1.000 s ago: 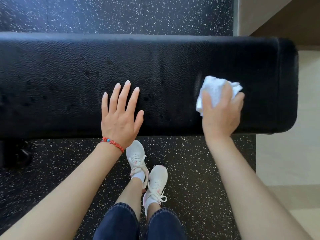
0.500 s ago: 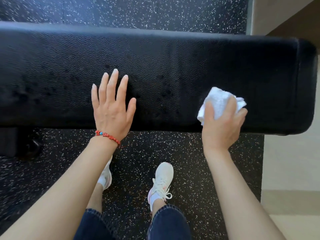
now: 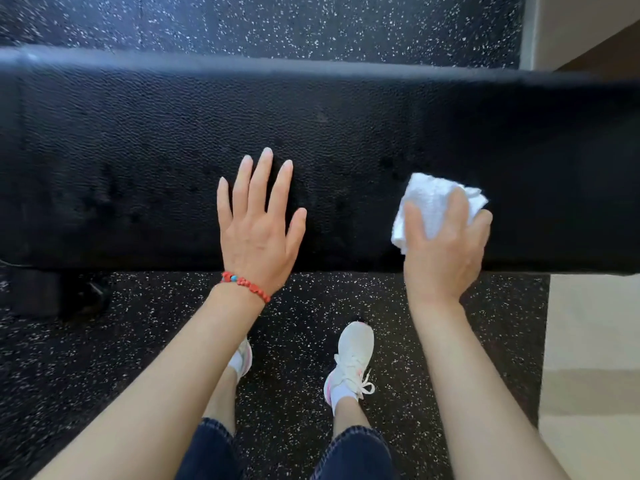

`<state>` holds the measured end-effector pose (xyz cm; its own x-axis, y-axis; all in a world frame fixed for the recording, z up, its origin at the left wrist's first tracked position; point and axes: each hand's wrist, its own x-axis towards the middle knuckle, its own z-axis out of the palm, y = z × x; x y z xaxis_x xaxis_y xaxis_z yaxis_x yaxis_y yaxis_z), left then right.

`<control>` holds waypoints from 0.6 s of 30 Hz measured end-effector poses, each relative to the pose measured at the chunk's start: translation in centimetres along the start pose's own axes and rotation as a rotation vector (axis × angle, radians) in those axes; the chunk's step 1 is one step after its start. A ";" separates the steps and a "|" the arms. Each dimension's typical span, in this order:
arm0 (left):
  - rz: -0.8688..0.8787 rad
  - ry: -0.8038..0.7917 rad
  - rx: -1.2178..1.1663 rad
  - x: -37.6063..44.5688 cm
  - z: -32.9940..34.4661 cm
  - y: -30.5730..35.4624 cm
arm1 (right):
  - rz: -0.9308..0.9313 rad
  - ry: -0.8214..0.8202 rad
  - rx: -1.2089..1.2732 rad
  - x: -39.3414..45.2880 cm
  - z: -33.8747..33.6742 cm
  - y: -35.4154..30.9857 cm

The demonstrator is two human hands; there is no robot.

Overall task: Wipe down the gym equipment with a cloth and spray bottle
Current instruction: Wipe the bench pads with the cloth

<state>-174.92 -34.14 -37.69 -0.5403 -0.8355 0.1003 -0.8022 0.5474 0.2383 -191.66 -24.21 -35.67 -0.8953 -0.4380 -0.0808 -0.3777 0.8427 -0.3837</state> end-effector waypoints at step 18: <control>-0.037 -0.005 0.057 0.3 -0.7 -7.5 | 0.033 0.032 -0.005 1.1 2.9 -7.4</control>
<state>-168.89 -38.55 -38.73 -0.5111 -0.8550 0.0880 -0.8348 0.5182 0.1861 -189.14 -31.78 -35.62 -0.9144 -0.3997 -0.0640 -0.3488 0.8581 -0.3770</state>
